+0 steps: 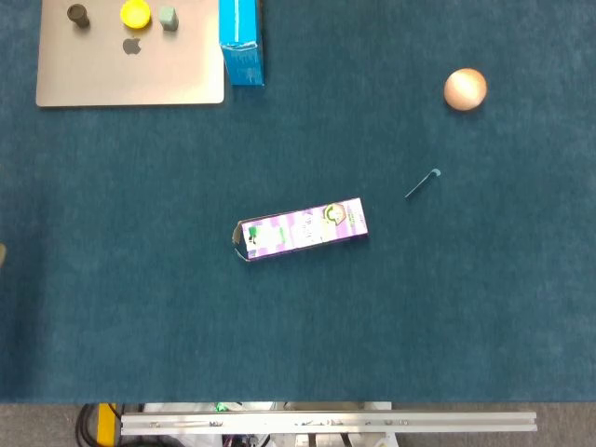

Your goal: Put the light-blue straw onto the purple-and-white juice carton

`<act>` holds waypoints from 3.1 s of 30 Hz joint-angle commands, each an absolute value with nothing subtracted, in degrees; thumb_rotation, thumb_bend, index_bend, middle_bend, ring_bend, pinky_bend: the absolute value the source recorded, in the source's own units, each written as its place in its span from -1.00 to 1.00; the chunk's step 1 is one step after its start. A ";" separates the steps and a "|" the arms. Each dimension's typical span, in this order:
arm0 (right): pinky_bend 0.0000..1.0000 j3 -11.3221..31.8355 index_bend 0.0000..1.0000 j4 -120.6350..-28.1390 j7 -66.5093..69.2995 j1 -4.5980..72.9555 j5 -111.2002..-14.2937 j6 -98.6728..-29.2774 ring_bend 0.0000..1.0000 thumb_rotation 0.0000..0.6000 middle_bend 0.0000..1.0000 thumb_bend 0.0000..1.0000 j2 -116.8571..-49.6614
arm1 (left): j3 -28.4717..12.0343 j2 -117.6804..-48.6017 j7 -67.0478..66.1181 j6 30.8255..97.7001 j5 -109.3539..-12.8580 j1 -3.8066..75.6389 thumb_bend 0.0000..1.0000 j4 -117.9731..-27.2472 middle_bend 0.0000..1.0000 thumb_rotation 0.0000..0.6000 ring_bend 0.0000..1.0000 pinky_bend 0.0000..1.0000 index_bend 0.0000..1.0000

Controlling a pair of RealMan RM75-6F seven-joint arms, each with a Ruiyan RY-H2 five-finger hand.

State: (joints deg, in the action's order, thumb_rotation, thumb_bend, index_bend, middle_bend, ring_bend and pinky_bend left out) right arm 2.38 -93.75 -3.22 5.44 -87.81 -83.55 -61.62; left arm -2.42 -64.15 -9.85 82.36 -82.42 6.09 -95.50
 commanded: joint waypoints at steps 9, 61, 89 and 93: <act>-0.11 3.39 -0.24 -94.83 -0.73 7.43 -88.90 -82.15 -0.24 1.00 -0.09 -0.57 -60.53 | -2.62 -63.78 -9.38 82.92 -82.66 6.11 -0.56 -96.03 -0.61 1.00 -0.55 -0.46 -0.74; 1.00 5.80 0.10 -71.70 -18.21 43.62 -81.63 -40.69 1.00 1.00 1.00 -0.56 -87.83 | -2.55 -63.54 -3.41 82.15 -80.48 4.98 -0.56 -93.15 -0.61 1.00 -0.55 -0.46 -0.75; 1.00 3.99 0.26 -65.97 -18.83 47.29 -78.37 -38.80 1.00 1.00 1.00 -0.42 -93.38 | -2.68 -64.27 -0.74 82.02 -80.02 4.33 -0.56 -90.39 -0.61 1.00 -0.55 -0.46 -0.75; 1.00 3.86 0.27 -65.81 -18.89 47.47 -77.99 -38.81 1.00 1.00 1.00 -0.37 -93.50 | -2.65 -64.36 -0.63 81.90 -80.06 4.33 -0.56 -90.19 -0.61 1.00 -0.55 -0.46 -0.75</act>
